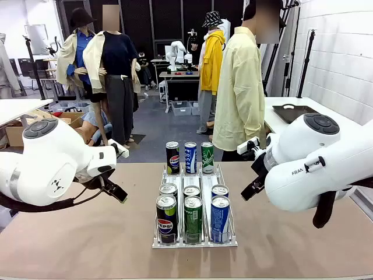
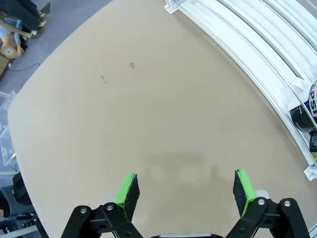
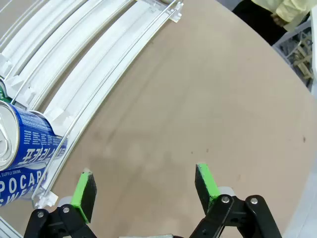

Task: Retrieve and hand over the desired beverage to the person.
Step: Pick up a can of the same type that the person held from the Automatic Can Dispenser.

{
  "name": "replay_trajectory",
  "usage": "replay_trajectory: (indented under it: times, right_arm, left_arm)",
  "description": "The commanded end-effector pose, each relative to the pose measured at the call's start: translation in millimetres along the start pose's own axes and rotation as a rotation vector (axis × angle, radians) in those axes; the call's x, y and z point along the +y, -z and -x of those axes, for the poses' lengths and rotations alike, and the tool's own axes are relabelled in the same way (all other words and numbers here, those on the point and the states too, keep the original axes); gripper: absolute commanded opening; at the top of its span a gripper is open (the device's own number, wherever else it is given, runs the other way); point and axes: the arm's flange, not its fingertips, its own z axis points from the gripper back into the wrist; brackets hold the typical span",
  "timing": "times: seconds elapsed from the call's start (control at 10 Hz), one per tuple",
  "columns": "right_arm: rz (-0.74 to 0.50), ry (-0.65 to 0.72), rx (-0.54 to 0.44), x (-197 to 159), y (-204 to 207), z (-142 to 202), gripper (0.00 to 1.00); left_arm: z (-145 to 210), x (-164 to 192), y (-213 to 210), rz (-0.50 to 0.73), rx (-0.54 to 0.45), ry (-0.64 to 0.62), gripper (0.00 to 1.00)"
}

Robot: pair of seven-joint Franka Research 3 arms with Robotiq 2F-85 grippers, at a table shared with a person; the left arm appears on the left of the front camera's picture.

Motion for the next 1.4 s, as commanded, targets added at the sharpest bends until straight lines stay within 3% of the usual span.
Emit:
replay_trajectory:
  times: [0.0,1.3]
  right_arm:
    - [0.000,0.000,0.000,0.0,0.0,0.0,1.00]
    - [0.000,0.000,0.000,0.0,0.0,0.0,1.00]
  left_arm:
    - [0.0,0.0,-0.1,0.000,0.000,0.000,1.00]
    - [0.0,0.0,-0.1,0.000,0.000,0.000,1.00]
